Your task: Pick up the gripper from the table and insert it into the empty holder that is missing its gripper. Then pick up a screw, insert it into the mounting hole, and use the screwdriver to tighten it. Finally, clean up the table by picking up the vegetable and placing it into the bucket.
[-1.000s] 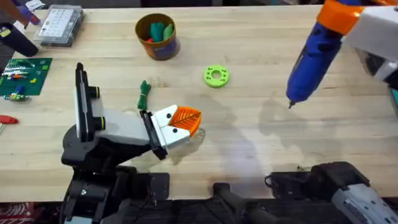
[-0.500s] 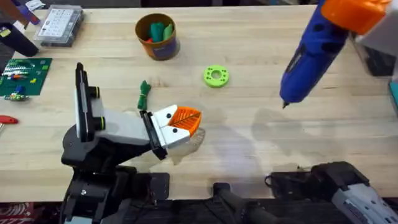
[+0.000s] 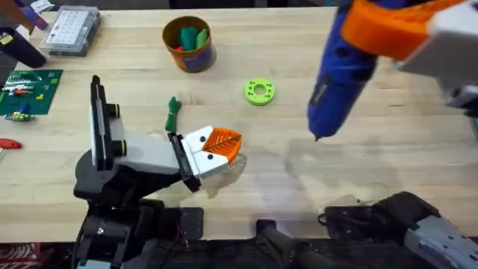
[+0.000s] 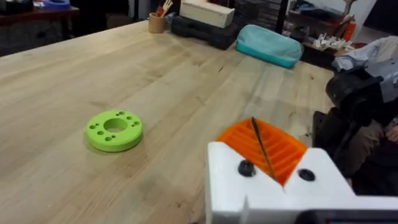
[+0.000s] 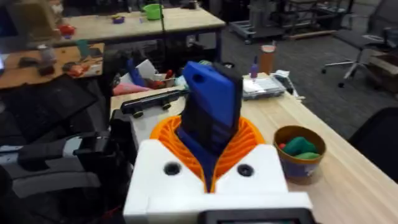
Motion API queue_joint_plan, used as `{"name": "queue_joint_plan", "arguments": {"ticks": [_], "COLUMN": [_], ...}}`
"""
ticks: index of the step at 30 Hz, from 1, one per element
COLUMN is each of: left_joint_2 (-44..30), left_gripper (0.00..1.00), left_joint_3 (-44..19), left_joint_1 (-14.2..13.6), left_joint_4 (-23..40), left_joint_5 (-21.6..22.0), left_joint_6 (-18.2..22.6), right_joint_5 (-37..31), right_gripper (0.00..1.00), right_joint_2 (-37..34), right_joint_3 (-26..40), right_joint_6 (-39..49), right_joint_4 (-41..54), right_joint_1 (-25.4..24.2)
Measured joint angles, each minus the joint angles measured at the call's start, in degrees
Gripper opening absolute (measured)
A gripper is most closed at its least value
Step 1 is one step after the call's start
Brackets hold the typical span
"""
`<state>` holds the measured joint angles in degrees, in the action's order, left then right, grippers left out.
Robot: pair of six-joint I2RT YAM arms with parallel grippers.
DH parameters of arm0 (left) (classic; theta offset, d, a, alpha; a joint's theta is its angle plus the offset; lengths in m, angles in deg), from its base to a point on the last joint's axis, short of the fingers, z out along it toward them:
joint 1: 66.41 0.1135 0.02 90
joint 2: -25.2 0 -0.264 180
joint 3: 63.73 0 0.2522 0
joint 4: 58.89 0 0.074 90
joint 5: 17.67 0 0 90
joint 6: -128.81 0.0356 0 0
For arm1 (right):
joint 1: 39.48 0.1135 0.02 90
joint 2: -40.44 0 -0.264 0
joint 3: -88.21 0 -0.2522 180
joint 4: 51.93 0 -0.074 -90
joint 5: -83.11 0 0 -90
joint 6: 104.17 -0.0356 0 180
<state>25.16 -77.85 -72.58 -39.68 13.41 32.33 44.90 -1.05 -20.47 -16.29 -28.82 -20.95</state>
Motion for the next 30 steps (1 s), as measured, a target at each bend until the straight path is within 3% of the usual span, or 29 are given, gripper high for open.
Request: {"name": "queue_joint_plan", "arguments": {"ticks": [11, 20, 30], "left_joint_2": [0.0, 0.0, 0.0], "left_gripper": [0.016, 0.016, 0.016], "left_joint_3": [0.0, 0.0, 0.0], "left_joint_1": [0.0, 0.0, 0.0], "left_joint_4": [0.0, 0.0, 0.0], "left_joint_5": [0.0, 0.0, 0.0], "left_joint_6": [0.0, 0.0, 0.0], "right_joint_5": [-0.6, -3.1, -4.2], "right_gripper": [0.026, 0.026, 0.026], "right_joint_2": [-2.2, -2.7, -9.3], "right_joint_3": [-0.9, -16.8, -19.1], "right_joint_6": [0.0, -8.8, -13.3], "right_joint_4": [-4.6, -38.6, -51.7], "right_joint_1": [4.4, 9.0, 11.9]}}
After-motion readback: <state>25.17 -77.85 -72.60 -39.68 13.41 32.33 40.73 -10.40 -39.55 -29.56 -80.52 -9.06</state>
